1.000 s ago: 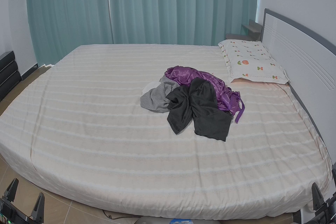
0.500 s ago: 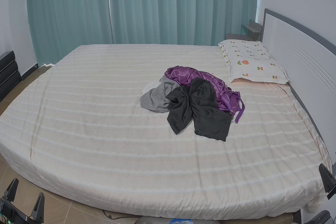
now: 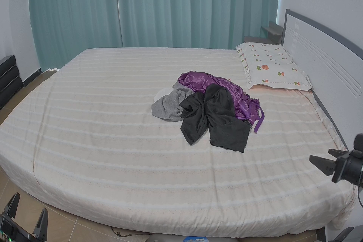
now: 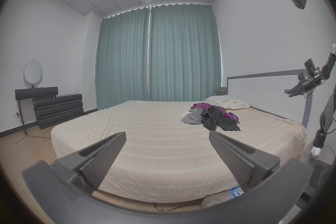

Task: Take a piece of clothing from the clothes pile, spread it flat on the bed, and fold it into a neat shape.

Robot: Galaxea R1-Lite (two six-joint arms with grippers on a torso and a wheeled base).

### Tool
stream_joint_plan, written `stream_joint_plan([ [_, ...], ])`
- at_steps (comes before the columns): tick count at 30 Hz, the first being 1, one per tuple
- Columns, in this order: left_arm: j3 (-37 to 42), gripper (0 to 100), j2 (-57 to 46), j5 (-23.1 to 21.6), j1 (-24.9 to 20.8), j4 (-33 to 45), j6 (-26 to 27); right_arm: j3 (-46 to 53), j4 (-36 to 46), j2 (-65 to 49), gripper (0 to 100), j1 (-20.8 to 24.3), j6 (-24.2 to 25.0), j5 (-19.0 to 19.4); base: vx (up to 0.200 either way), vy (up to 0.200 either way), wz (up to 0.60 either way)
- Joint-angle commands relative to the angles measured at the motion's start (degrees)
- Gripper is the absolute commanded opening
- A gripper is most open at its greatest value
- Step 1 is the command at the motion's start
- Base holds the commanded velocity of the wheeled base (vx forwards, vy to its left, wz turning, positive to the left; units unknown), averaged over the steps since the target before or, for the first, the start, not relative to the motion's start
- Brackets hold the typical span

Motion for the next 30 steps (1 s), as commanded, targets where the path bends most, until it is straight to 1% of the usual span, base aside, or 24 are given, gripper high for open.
stream_joint_plan([
  [1,1.01,100,-1.04,0.01,0.01,-0.01,-0.01,-13.05,-11.48,36.21,100,5.15,9.57,-0.29,0.000,0.000,0.00],
  [3,1.01,100,-1.04,0.01,0.01,-0.01,-0.01,-17.71,-13.68,44.38,100,4.97,12.03,-1.35,0.000,0.000,0.00],
  [5,1.01,100,-1.04,0.01,0.01,-0.01,-0.01,-20.44,-15.00,48.69,100,4.88,13.44,-2.49,0.000,0.000,0.00],
  [6,1.01,100,-1.04,0.01,0.01,-0.01,-0.01,-23.16,-16.14,52.99,100,4.97,15.02,-3.72,0.000,0.000,0.00],
  [8,1.01,100,-1.04,0.01,0.01,-0.01,-0.01,-26.15,-16.58,56.95,100,4.97,16.34,-4.78,0.000,0.000,0.00],
  [9,1.01,100,-1.04,0.01,0.01,-0.01,-0.01,-29.31,-16.49,60.03,100,4.97,17.57,-5.74,0.000,0.000,0.00],
  [13,1.01,100,-1.04,0.01,0.01,-0.01,-0.01,-37.57,-15.88,68.99,100,5.76,21.70,-7.50,0.000,0.000,0.00],
  [15,1.01,100,-1.04,0.01,0.01,-0.01,-0.01,-39.42,-15.88,71.10,100,6.03,22.23,-8.03,0.000,0.000,0.00],
  [16,1.01,100,-1.04,0.01,0.01,-0.01,-0.01,-42.41,-15.88,74.70,100,6.03,22.76,-9.17,0.000,0.000,0.00],
  [20,1.01,100,-1.04,0.01,0.01,-0.01,-0.01,-47.07,-15.88,80.33,100,6.11,25.04,-9.70,0.000,0.000,0.00],
  [22,1.01,100,-1.04,0.01,0.01,-0.01,-0.01,-49.09,-15.70,82.09,100,6.03,25.22,-10.23,0.000,0.000,0.00],
  [24,1.01,100,-1.04,0.01,0.01,-0.01,-0.01,-49.09,-15.70,82.09,100,6.03,25.22,-10.23,0.000,0.000,0.00],
  [25,1.01,100,-1.04,0.01,0.01,-0.01,-0.01,-52.52,-15.09,85.43,100,5.85,25.22,-11.63,0.000,0.000,0.00],
  [27,1.01,100,-1.04,0.01,0.01,-0.01,-0.01,-54.62,-14.91,87.36,100,5.76,25.22,-12.25,0.000,0.000,0.00],
  [30,1.01,100,-1.04,0.01,0.01,-0.01,-0.01,-56.65,-14.38,88.41,100,5.59,25.39,-12.25,0.000,0.000,0.00],
])
